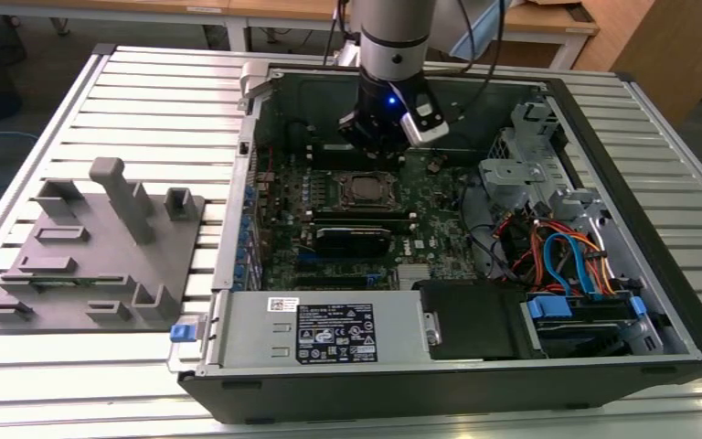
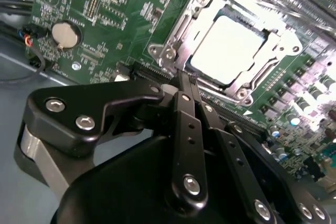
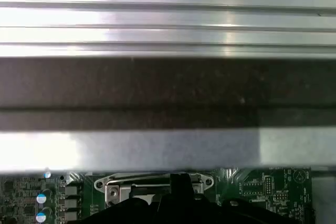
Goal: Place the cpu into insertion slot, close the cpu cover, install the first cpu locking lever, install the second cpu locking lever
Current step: 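Install the second cpu locking lever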
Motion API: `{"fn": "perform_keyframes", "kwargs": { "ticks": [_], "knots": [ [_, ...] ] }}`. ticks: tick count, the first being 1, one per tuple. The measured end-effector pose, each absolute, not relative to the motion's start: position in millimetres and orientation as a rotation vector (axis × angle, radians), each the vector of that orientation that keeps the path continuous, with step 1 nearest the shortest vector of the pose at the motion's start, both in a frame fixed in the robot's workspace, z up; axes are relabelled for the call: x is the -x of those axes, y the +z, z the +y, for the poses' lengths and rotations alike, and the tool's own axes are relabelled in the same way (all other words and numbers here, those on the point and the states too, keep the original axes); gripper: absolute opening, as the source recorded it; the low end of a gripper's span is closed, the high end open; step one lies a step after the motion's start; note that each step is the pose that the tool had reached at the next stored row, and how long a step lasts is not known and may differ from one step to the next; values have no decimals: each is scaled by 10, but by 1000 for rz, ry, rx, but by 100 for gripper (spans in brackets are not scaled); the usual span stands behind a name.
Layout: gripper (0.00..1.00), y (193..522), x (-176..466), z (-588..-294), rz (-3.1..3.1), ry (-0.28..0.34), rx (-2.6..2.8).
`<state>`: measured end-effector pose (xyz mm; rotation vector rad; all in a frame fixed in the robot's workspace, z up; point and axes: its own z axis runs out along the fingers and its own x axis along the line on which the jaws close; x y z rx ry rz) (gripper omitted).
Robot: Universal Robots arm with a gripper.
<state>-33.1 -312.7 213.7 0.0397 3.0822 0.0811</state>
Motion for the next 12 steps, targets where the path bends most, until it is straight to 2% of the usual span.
{"fn": "perform_keyframes", "kwargs": {
  "ticks": [12],
  "knots": [
    [11,2136,331,-3265,3085,81,-40]
  ]
}}
